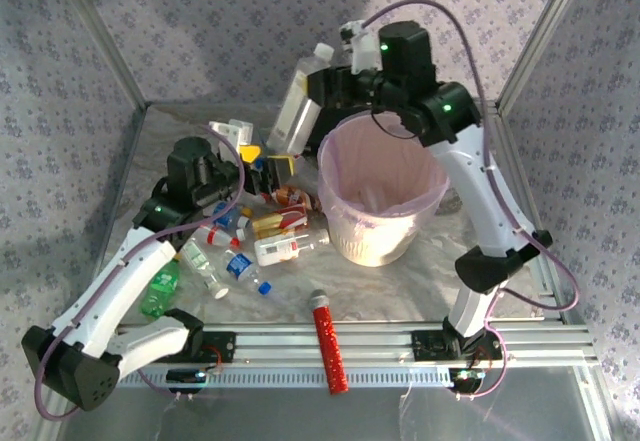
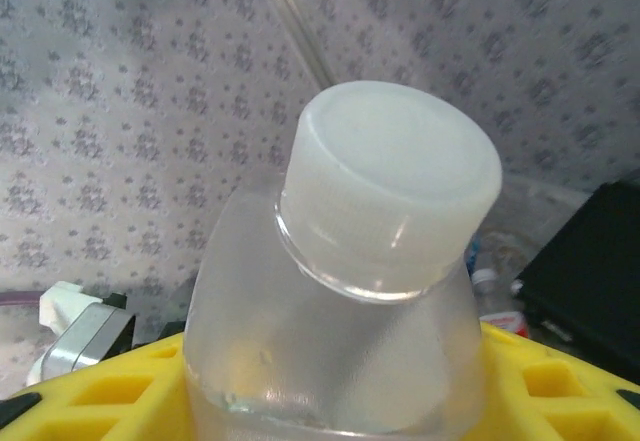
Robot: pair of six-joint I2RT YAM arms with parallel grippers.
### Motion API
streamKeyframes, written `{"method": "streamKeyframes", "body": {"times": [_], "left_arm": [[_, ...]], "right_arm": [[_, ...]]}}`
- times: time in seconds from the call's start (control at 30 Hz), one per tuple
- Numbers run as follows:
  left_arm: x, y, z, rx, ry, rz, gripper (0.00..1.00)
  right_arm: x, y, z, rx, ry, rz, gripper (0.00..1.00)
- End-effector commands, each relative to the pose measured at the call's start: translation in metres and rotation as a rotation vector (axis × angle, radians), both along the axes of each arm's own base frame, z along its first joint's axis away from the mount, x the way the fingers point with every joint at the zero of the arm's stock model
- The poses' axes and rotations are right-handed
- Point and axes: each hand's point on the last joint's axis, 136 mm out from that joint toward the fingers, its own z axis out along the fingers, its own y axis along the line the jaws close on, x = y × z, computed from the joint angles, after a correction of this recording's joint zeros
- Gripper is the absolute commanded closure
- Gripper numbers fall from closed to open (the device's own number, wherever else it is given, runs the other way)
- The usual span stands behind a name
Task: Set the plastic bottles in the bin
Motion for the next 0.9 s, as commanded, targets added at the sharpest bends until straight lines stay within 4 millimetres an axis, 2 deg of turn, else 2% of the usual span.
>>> {"method": "streamKeyframes", "body": {"times": [0.0, 0.07, 0.17, 0.3, 0.4, 0.6, 0.7, 0.87], "left_arm": [[0.015, 0.026, -0.022, -0.014, 0.112, 0.129, 0.0], [0.026, 0.039, -0.039, -0.004, 0.182, 0.188, 0.01], [0.036, 0.053, -0.07, 0.1, 0.258, 0.27, 0.03], [0.045, 0.077, -0.104, 0.257, 0.336, 0.385, 0.06], [0.043, 0.1, -0.118, 0.269, 0.399, 0.496, 0.08], [0.018, 0.136, -0.148, 0.269, 0.539, 0.606, 0.09], [0.002, 0.154, -0.154, 0.283, 0.574, 0.652, 0.1], [-0.024, 0.178, -0.16, 0.286, 0.645, 0.724, 0.12]], "right_arm": [[-0.023, -0.045, 0.03, -0.014, -0.072, -0.061, 0.45], [-0.03, -0.067, 0.031, -0.028, -0.08, -0.103, 0.46], [-0.043, -0.101, 0.025, -0.064, -0.074, -0.171, 0.46], [-0.057, -0.142, 0.0, -0.155, -0.035, -0.268, 0.47], [-0.063, -0.16, -0.024, -0.218, 0.006, -0.311, 0.48], [-0.057, -0.166, -0.084, -0.333, 0.114, -0.319, 0.48], [-0.054, -0.165, -0.116, -0.387, 0.159, -0.321, 0.48], [-0.053, -0.156, -0.158, -0.448, 0.213, -0.299, 0.47]]}}
